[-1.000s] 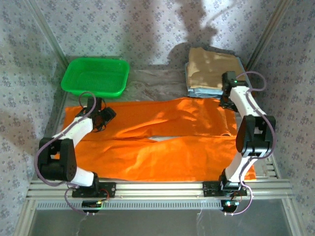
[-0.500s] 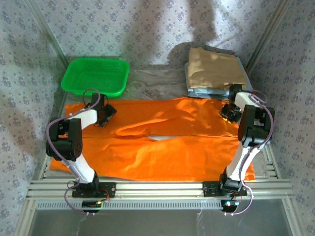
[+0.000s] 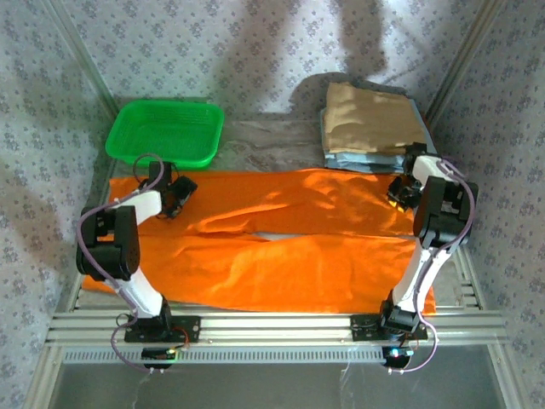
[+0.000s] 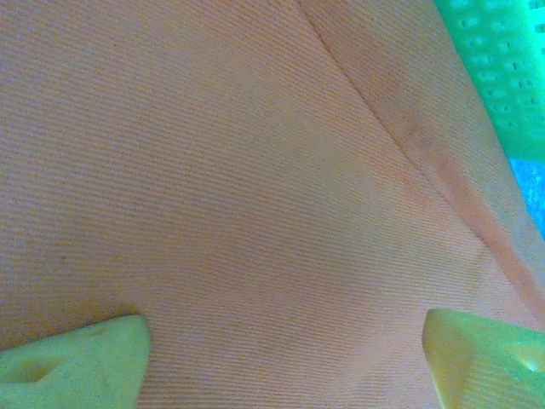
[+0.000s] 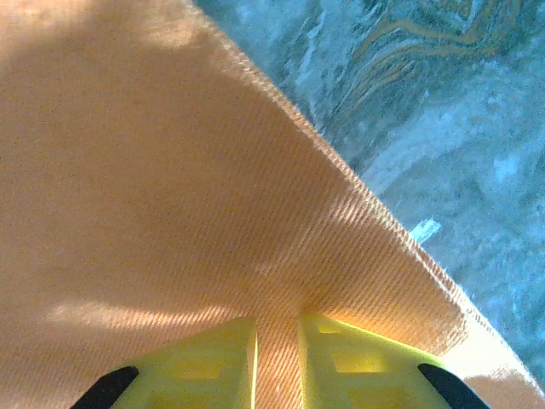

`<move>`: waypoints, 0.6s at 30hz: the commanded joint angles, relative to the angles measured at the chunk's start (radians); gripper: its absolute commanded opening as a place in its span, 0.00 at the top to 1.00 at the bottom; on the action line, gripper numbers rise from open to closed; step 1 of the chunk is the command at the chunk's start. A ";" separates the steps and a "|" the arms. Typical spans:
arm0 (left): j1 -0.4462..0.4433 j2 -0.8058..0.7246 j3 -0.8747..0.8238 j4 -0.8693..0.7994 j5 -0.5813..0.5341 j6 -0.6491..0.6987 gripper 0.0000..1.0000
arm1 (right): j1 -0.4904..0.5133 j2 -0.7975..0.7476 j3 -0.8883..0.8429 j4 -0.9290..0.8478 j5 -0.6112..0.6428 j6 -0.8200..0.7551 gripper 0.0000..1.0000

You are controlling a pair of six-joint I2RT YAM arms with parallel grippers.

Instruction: Fold and stack the trousers

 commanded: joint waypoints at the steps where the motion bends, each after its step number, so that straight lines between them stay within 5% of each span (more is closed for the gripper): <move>1: -0.004 -0.090 0.029 -0.158 0.014 0.052 0.10 | 0.081 -0.176 -0.066 -0.028 0.021 0.003 0.75; 9: -0.255 -0.384 -0.095 -0.294 -0.136 0.019 0.05 | 0.225 -0.481 -0.475 0.033 -0.115 0.094 0.69; 13: -0.398 -0.404 -0.211 -0.227 -0.171 -0.044 0.05 | 0.213 -0.471 -0.586 0.075 -0.147 0.113 0.70; 18: -0.438 -0.345 -0.268 -0.152 -0.172 -0.060 0.07 | 0.121 -0.397 -0.606 0.134 -0.188 0.109 0.76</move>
